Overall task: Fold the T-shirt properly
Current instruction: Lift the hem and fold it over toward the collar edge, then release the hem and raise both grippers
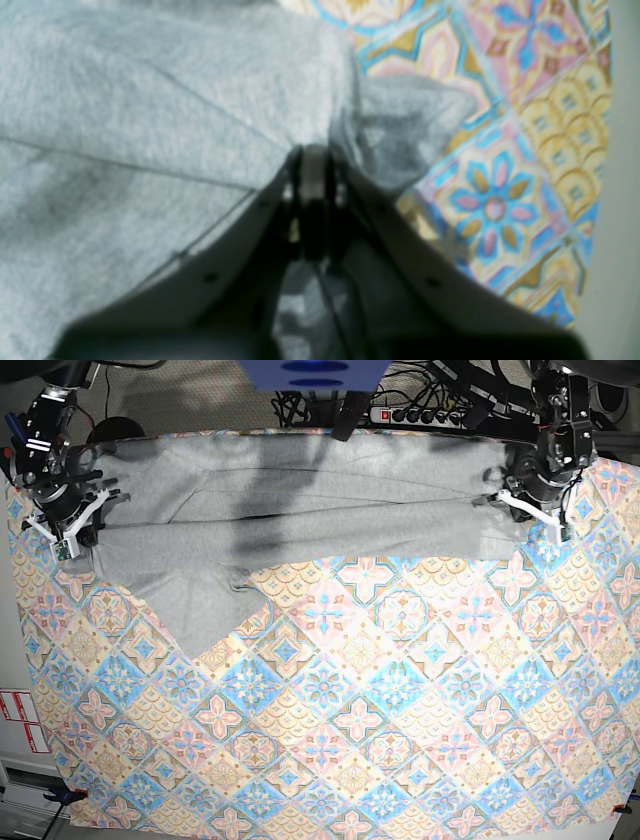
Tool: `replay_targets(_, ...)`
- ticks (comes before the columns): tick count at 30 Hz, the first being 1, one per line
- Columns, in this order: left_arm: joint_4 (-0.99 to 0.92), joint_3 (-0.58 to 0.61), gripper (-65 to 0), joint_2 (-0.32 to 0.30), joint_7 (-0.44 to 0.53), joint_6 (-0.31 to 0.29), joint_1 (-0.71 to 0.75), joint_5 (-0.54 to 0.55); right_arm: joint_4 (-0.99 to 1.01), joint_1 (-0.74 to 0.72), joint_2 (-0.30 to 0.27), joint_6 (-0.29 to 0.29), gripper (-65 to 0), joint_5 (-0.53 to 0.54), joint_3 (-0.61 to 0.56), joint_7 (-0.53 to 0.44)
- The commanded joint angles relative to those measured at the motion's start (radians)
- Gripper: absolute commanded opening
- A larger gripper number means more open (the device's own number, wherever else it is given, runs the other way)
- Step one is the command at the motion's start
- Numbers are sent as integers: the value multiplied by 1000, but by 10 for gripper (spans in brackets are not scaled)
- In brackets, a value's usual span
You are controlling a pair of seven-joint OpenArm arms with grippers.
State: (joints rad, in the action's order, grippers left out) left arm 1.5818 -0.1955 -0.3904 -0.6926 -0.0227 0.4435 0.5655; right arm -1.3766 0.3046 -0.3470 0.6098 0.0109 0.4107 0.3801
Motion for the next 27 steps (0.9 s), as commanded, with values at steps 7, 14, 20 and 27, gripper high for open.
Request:
replay_targets(7, 13, 61, -615, -22, 12, -3, -4, -38, 7, -5, -19, -4, -590, 10, 14, 13)
replay_targets(14, 19, 60, -487, -18, 12, -1, -5, -35, -62, -6, -19, -4, -405, 10, 15, 72)
replay_targets(20, 21, 57, -483, -15, 20, 0, -8, -34, -159, -12, 10, -4, -396, 10, 15, 72)
replay_targets(27, 21, -6, -489, 66, 20, 0, -8, -35, -225, -106, 102, -4, -396, 5, 15, 81)
